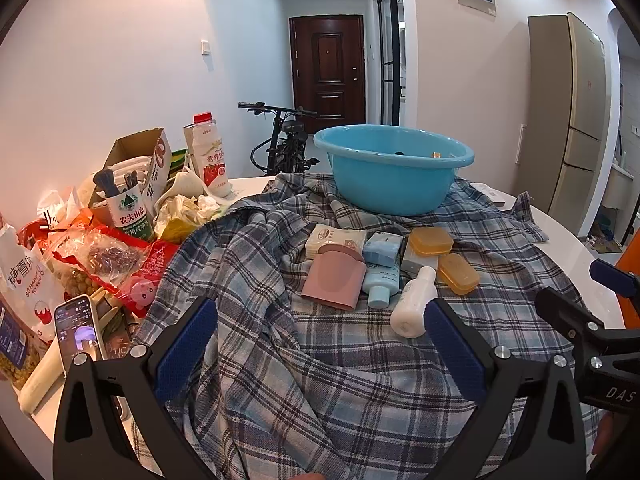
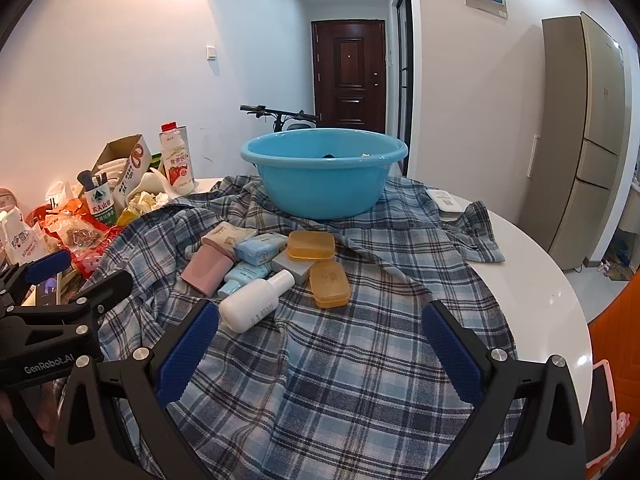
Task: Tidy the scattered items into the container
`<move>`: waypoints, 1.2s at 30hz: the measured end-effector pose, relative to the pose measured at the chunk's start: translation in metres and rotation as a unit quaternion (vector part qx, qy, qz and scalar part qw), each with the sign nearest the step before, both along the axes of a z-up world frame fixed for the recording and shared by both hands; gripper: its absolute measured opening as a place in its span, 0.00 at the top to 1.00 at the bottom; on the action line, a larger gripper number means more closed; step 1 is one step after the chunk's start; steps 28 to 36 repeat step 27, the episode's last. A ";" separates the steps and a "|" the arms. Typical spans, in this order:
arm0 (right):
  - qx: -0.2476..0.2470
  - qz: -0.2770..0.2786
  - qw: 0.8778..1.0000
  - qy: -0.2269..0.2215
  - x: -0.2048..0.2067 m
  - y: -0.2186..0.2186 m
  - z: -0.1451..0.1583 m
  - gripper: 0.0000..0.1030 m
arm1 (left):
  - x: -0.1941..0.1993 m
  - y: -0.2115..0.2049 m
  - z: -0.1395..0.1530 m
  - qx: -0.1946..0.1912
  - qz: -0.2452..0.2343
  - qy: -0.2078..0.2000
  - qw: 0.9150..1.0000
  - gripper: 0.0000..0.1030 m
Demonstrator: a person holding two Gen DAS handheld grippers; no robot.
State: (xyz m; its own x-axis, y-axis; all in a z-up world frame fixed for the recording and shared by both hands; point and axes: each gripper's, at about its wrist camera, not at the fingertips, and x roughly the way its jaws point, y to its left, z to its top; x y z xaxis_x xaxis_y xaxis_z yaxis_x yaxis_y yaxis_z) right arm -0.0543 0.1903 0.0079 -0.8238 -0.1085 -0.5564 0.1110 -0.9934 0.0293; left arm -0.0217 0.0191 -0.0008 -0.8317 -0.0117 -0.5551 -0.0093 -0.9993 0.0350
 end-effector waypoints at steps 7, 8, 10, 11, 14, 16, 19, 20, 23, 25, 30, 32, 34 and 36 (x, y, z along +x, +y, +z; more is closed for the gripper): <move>0.001 0.005 1.000 -0.005 -0.001 0.001 -0.004 0.00 | 0.002 0.001 0.000 0.000 -0.005 0.002 1.000 0.00; 0.001 0.003 1.000 -0.005 -0.001 0.002 -0.005 0.00 | 0.003 0.001 0.000 0.000 -0.006 0.003 1.000 0.00; 0.000 0.000 1.000 -0.004 0.000 0.003 -0.005 0.00 | 0.004 0.000 0.001 0.002 -0.005 0.005 1.000 0.00; -0.002 -0.001 1.000 -0.005 0.000 0.004 -0.006 0.00 | 0.003 -0.001 0.001 0.003 -0.004 0.004 1.000 0.00; -0.005 -0.003 1.000 -0.005 -0.001 0.004 -0.007 0.00 | 0.002 -0.003 0.000 0.006 -0.002 0.002 1.000 0.00; -0.003 -0.002 1.000 -0.006 -0.001 0.004 -0.007 0.00 | 0.002 -0.003 0.000 0.006 -0.002 0.003 1.000 0.00; -0.002 0.000 1.000 -0.009 -0.001 0.003 -0.007 0.00 | 0.002 -0.003 0.000 0.007 -0.003 0.004 1.000 0.00; -0.001 0.001 1.000 -0.009 -0.002 0.003 -0.007 0.00 | 0.002 -0.003 0.000 0.006 -0.004 0.004 1.000 0.00; 0.002 0.002 1.000 -0.009 -0.002 0.001 -0.006 0.00 | 0.002 -0.001 0.000 0.007 -0.005 0.004 1.000 0.00; 0.002 0.002 1.000 -0.009 -0.002 0.000 -0.006 0.00 | 0.003 -0.001 0.001 0.009 -0.006 0.006 1.000 0.00; 0.003 0.001 1.000 -0.009 -0.002 0.000 -0.006 0.00 | 0.003 -0.001 0.001 0.011 -0.007 0.005 1.000 0.00; 0.003 0.001 1.000 -0.009 -0.002 0.000 -0.006 0.00 | 0.003 -0.001 0.001 0.011 -0.007 0.005 1.000 0.00; 0.003 0.001 1.000 -0.009 -0.002 0.000 -0.006 0.00 | 0.003 -0.001 0.001 0.011 -0.007 0.005 1.000 0.00; 0.003 0.001 1.000 -0.009 -0.002 0.000 -0.006 0.00 | 0.003 -0.001 0.001 0.011 -0.007 0.005 1.000 0.00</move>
